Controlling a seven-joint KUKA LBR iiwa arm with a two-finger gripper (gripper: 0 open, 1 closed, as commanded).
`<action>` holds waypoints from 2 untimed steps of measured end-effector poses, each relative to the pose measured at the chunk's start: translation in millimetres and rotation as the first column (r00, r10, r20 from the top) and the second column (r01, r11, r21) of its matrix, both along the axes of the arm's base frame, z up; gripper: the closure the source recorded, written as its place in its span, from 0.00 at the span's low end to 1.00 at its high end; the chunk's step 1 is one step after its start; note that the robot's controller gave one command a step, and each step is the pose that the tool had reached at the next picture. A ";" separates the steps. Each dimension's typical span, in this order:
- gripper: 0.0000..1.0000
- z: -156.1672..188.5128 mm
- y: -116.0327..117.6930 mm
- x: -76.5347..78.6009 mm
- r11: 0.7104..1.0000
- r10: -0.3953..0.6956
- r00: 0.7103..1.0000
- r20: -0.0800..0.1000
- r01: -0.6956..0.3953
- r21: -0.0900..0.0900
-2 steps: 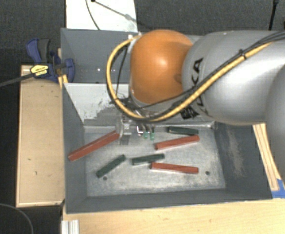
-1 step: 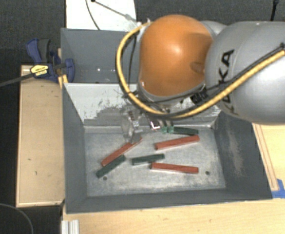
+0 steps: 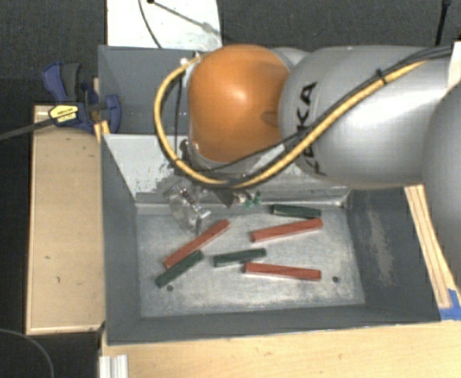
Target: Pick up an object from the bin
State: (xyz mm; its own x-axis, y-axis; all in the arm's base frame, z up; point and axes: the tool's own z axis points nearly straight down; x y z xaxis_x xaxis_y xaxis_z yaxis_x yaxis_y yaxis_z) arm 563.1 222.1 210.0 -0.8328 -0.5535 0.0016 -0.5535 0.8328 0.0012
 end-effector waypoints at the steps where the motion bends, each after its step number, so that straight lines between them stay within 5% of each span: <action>1: 1.00 -32.4 -40.1 29.1 0.954 0.299 0.954 0.001 -0.299 -0.002; 2: 0.00 -30.7 -37.1 28.6 0.954 0.299 0.954 0.003 -0.299 0.001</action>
Offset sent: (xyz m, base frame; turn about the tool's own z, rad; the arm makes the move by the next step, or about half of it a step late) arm 0.0280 -0.0373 -0.0316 -0.3083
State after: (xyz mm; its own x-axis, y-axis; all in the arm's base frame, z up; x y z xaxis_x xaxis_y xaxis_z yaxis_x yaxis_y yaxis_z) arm 591.6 185.0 179.4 -0.6293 -0.7772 -0.0014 -0.7772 0.6293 0.0006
